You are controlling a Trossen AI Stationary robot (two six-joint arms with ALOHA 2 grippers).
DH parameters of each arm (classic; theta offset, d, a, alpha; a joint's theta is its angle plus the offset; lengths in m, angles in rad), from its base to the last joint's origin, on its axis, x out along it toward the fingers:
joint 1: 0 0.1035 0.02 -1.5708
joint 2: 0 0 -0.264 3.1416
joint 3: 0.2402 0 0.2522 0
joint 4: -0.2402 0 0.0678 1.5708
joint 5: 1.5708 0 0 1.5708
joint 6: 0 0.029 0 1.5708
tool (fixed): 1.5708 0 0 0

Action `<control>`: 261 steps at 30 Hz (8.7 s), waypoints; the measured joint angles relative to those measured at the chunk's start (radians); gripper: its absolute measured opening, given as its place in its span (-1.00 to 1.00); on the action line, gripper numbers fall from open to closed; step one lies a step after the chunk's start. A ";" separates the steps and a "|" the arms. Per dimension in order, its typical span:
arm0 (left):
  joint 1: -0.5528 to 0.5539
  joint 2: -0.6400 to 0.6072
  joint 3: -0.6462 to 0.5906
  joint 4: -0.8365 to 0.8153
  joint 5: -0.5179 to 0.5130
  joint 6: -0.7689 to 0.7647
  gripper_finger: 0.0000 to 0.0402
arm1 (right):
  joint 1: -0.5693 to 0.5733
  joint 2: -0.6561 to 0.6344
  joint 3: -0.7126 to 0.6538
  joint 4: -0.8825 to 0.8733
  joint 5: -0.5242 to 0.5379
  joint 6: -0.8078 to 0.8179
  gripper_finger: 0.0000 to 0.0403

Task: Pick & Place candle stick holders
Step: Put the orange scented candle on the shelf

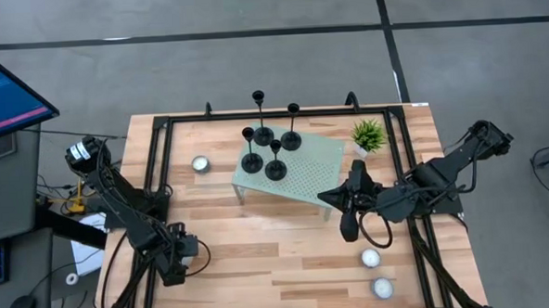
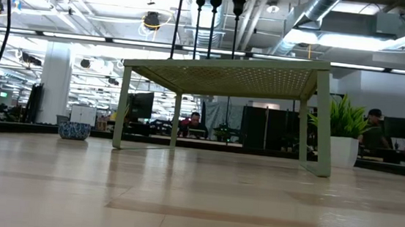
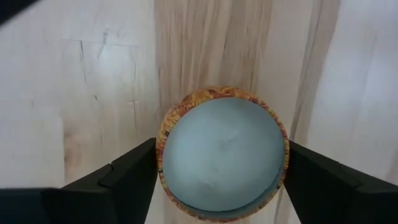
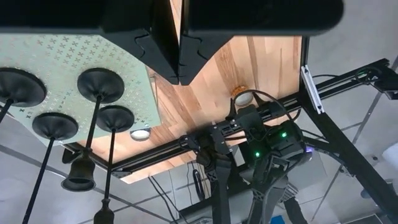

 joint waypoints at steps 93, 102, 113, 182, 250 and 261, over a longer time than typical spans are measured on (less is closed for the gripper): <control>0.673 0.558 0.843 0.837 -0.693 -0.079 0.50 | 0.344 -0.231 0.000 -0.454 -0.026 0.348 -1.00; 0.669 0.558 0.843 0.782 -0.688 -0.123 0.50 | 0.318 -0.198 -0.001 -0.440 -0.023 0.330 -1.00; 0.650 0.558 0.843 0.694 -0.681 -0.047 0.50 | 0.208 -0.083 -0.002 -0.452 -0.033 0.132 -0.96; 0.653 0.551 0.843 0.679 -0.600 0.436 0.50 | -0.455 0.098 -0.005 -0.239 -0.760 0.212 0.58; 0.615 0.552 0.842 0.699 -0.609 0.454 0.59 | -0.509 0.095 -0.021 -0.262 -0.869 0.163 -0.29; 0.569 0.551 0.843 0.678 -0.592 0.454 0.58 | -0.563 -0.016 -0.021 -0.327 -0.846 0.164 -0.29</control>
